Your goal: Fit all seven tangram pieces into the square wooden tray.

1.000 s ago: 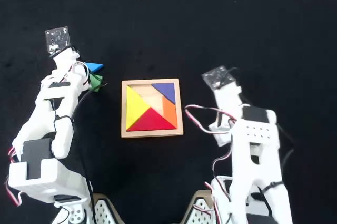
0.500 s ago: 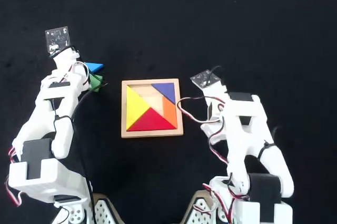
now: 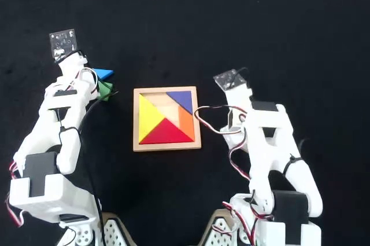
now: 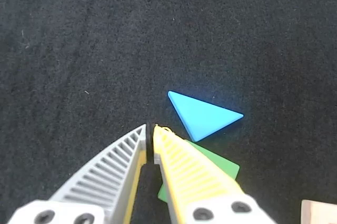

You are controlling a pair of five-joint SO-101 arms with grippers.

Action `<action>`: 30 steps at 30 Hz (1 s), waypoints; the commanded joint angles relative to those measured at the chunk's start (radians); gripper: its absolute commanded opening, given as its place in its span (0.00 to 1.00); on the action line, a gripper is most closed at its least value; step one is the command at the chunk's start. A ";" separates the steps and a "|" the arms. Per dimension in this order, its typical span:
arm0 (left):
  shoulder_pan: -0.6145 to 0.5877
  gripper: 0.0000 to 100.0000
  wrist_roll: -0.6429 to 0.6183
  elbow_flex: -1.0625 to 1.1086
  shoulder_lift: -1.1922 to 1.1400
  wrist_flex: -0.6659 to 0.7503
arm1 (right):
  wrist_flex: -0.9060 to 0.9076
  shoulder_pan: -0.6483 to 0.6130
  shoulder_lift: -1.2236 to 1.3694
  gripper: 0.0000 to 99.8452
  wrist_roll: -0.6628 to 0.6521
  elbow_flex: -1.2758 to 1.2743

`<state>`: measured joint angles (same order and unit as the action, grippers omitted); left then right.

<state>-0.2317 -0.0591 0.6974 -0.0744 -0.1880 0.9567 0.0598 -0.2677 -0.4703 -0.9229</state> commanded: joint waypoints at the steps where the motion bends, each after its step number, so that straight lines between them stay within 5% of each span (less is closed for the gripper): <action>1: 0.007 0.04 -0.009 -0.054 0.005 0.002 | -0.017 -0.051 0.013 0.23 0.003 0.033; 5: 0.007 0.04 -0.009 -0.054 0.005 0.002 | -0.008 -0.130 0.044 0.15 -0.018 0.002; 15: 0.007 0.04 -0.009 -0.056 0.005 0.002 | -0.006 -0.074 0.085 0.15 0.002 0.036; 22: 0.007 0.04 -0.009 -0.056 0.005 0.002 | 0.066 -0.072 0.079 0.34 -0.207 0.039; 30: 0.007 0.04 -0.009 -0.059 0.005 0.002 | 0.072 -0.071 0.079 0.31 -0.256 0.045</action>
<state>-0.2317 -0.0591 0.6974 -0.0744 -0.1880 1.0180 -0.0322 -0.1910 -0.6897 -0.9168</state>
